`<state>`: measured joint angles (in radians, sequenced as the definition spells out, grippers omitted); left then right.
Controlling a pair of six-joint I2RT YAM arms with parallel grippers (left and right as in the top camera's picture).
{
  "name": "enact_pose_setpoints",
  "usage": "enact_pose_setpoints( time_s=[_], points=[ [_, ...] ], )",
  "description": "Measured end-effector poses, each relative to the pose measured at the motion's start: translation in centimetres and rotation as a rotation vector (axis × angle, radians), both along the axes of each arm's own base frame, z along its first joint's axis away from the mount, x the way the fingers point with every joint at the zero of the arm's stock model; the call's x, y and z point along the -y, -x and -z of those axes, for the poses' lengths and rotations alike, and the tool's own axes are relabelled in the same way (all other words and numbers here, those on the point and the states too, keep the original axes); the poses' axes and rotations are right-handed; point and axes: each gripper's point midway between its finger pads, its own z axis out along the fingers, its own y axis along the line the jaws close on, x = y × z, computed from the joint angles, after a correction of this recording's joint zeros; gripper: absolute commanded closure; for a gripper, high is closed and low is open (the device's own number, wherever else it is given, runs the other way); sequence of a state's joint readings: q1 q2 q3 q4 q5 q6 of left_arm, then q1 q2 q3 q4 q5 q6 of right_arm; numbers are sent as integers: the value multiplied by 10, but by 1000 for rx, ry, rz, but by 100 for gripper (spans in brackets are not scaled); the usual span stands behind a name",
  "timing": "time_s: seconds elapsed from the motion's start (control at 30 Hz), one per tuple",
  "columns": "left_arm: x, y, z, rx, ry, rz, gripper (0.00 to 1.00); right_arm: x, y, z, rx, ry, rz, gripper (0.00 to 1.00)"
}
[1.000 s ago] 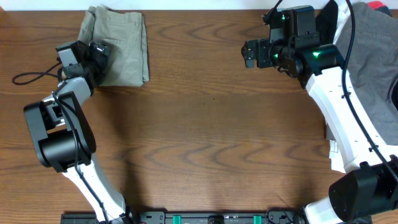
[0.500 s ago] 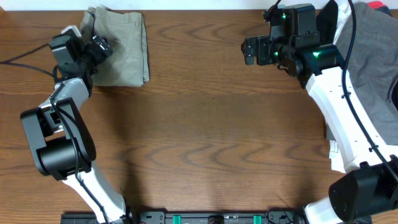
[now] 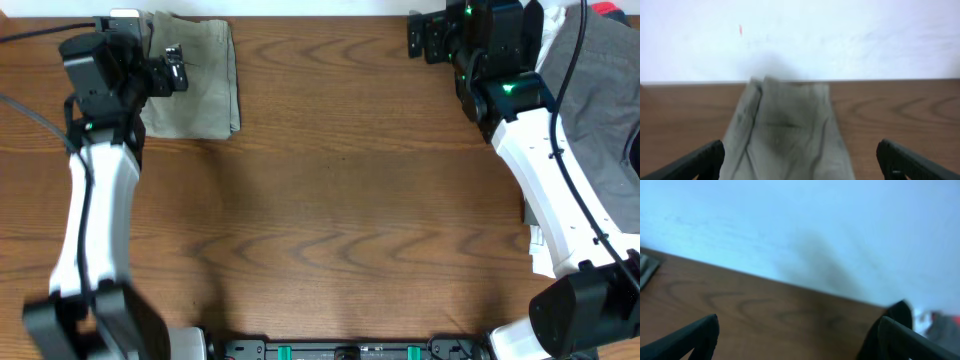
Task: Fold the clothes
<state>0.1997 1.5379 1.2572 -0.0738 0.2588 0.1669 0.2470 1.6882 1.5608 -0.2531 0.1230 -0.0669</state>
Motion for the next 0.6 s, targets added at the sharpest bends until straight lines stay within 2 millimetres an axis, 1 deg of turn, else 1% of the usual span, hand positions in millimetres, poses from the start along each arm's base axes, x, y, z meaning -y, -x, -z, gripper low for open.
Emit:
enact_pose_setpoints(
  time_s=[0.07,0.13,0.2,0.27,0.33,0.4,0.43,0.5,0.57,0.6],
  points=[
    [6,15,-28,43,-26,6,2,-2,2,-11,34,18,-8,1],
    [8,28,-48,76,-37,-2,2,-7,8,-23,60,27,-24,1],
    [8,37,-61,99,-43,-8,2,-12,18,-42,100,28,-39,1],
    [9,44,-70,113,-47,-11,2,-13,28,-62,140,22,-48,1],
    [9,46,-73,122,-49,-11,2,-11,41,-84,188,13,-51,1],
    [9,46,-73,120,-48,-11,2,-8,51,-101,224,7,-50,1],
    [9,46,-72,114,-47,-11,2,-7,54,-107,236,5,-48,1],
    [10,47,-68,99,-44,-11,2,-5,58,-113,250,4,-47,1],
    [10,48,-67,93,-43,-11,2,-5,59,-111,240,7,-48,1],
    [10,48,-66,88,-42,-11,2,-5,59,-106,222,12,-49,1]
  ],
)
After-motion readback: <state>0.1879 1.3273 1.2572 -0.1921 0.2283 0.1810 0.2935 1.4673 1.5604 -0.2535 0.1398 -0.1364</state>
